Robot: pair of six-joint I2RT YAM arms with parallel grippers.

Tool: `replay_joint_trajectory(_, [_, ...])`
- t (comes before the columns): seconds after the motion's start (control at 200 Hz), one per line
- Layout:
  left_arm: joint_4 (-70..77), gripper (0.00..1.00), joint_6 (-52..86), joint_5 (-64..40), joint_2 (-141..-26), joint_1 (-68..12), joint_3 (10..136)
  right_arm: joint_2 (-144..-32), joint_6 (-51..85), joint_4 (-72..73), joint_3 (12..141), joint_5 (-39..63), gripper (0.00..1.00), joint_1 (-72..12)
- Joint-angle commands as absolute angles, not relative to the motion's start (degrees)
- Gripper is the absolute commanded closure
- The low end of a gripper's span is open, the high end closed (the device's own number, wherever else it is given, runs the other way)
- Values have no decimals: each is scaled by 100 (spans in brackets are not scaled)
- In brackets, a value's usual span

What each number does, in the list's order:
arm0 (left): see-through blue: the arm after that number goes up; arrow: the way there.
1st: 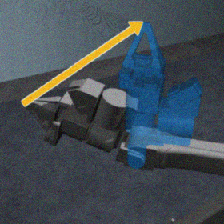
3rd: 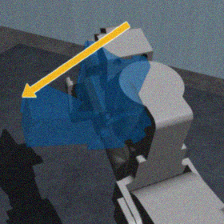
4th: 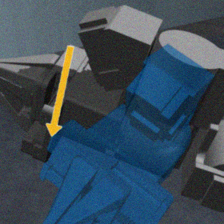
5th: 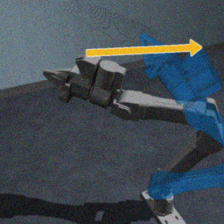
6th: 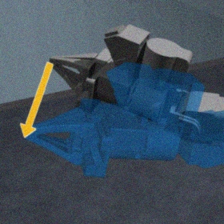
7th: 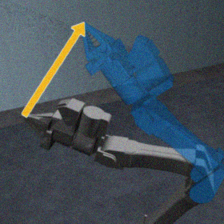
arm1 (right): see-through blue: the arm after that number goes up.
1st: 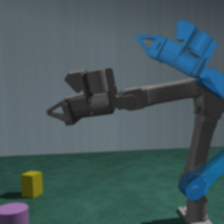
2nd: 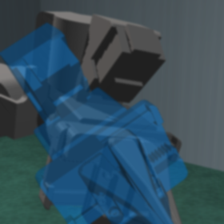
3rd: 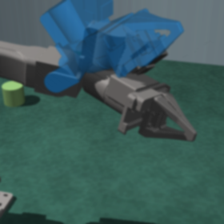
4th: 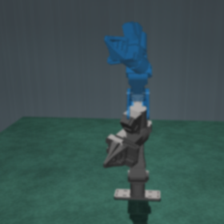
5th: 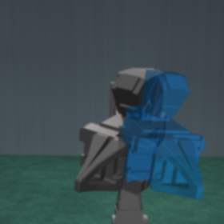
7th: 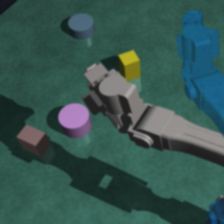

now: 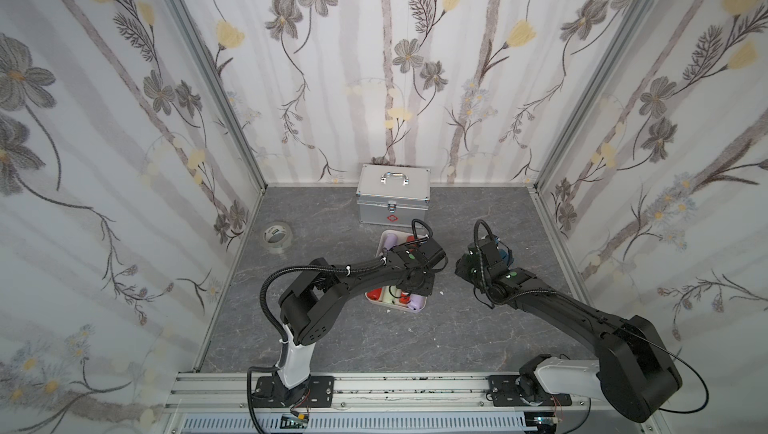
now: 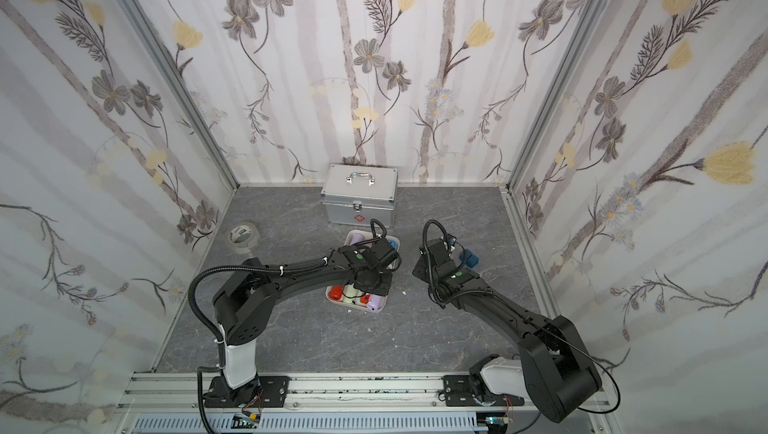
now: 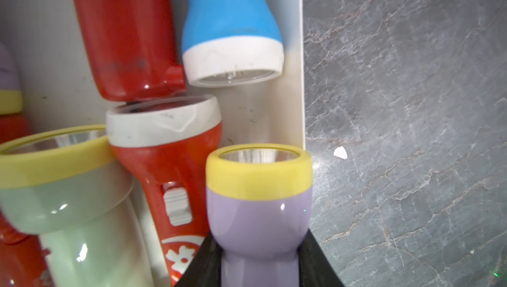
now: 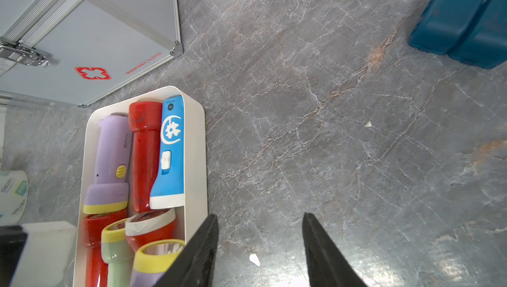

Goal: Put the flashlights into the storage boxes
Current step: Place the flashlight at the storage box.

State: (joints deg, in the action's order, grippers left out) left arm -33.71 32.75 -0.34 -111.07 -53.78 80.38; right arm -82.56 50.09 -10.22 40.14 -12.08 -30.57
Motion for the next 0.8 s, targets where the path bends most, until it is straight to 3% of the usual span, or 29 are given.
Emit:
replay_joint_trajectory(0.0, [-3352, 80, 3291, 337, -11095, -5364, 8138, -8213, 5035, -800, 3964, -1213, 48, -3059])
replay_joint_trajectory(0.49, [-2707, 82, 3859, 296, -11227, -5408, 7690, -8124, 5054, -688, 3752, -1134, 49, -3031])
replay_joint_trajectory(0.655, [-2755, 82, 3947, 713, -11165, -5458, 7410, -8104, 5058, -641, 3738, -1099, 49, -3028])
replay_joint_trajectory(0.794, [-2853, 70, 3877, 934, -11022, -5452, 7377, -8062, 5062, -620, 3728, -1080, 49, -3022])
